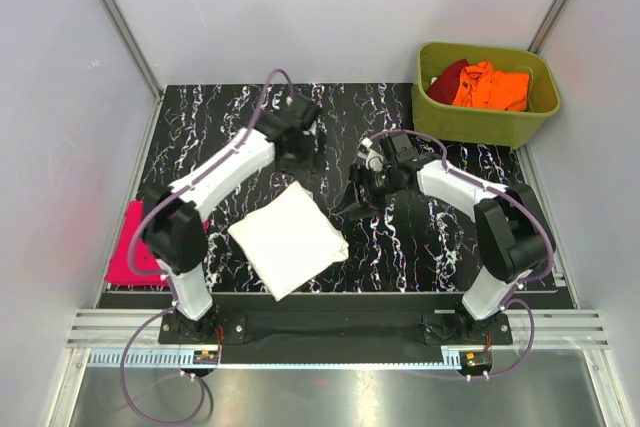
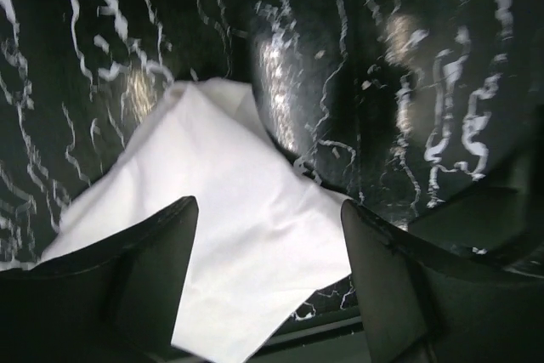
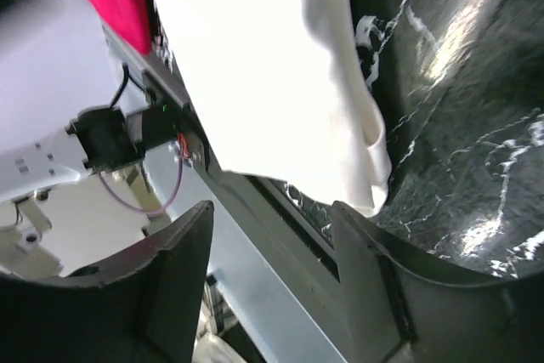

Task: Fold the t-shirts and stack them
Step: Fold the tshirt

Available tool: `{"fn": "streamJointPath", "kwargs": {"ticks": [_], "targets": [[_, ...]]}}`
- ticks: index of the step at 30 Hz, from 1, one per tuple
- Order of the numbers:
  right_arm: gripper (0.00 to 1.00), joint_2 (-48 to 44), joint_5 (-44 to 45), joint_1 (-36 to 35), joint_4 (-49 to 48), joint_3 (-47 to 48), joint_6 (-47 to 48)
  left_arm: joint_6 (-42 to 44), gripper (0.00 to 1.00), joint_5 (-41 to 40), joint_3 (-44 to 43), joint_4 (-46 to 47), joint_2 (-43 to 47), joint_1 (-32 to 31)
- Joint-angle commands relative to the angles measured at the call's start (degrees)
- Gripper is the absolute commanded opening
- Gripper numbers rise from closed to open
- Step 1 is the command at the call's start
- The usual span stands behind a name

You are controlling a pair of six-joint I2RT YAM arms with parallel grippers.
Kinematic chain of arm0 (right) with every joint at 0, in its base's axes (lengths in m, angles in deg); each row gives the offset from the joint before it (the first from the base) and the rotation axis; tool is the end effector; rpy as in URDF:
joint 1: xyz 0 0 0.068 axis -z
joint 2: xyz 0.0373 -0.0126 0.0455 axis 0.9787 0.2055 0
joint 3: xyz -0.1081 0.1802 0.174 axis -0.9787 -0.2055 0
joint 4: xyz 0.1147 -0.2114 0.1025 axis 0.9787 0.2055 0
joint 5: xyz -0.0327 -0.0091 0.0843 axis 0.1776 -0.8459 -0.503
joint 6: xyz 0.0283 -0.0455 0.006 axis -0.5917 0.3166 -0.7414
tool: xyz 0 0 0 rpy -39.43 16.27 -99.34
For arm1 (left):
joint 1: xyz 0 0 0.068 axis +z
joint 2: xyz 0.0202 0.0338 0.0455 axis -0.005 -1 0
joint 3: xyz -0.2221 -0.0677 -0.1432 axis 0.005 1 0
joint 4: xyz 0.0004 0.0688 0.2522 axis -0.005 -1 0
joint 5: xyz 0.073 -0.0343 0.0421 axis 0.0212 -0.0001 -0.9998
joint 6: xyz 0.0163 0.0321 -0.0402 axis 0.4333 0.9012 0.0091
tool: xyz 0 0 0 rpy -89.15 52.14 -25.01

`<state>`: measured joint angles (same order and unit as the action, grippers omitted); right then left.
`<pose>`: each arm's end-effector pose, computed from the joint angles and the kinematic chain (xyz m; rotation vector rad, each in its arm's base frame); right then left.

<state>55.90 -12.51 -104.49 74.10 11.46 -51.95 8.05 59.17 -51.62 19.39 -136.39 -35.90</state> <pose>0.2945 0.1733 0.2020 -0.2609 2.7130 1.3060 0.3092 -0.2221 0.2945 0.1469 2.6986 -0.2244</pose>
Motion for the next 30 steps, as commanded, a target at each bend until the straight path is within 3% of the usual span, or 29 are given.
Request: {"fn": "streamJointPath", "kwargs": {"ticks": [1,6,8,11,15,22,30], "targets": [[0.66,-0.18,-7.10,-1.25,-3.95,-1.98,2.75,9.54,0.75,14.28,4.36,7.26,3.35,7.85],[0.67,2.80,-5.78,-1.34,-2.63,-3.04,4.61,17.27,0.73,19.22,4.56,9.38,-0.77,12.27],[0.67,4.99,-5.34,-1.34,-2.45,-2.52,4.00,19.03,0.67,19.84,4.13,10.52,-3.49,12.98],[0.63,7.28,-4.90,-1.42,-0.87,-1.90,3.56,21.15,0.61,21.95,1.05,9.21,-8.50,13.86],[0.59,8.52,-5.86,-1.95,-1.13,-2.95,3.20,24.13,0.61,24.58,-0.10,9.21,-11.94,13.95],[0.49,9.93,-6.74,-3.01,-1.92,-4.09,2.50,24.58,0.52,23.80,0.25,9.21,-13.61,14.30],[0.49,9.84,-7.36,-3.27,-4.03,-7.35,1.97,22.91,0.43,25.56,0.34,10.17,-15.10,14.39]]}}
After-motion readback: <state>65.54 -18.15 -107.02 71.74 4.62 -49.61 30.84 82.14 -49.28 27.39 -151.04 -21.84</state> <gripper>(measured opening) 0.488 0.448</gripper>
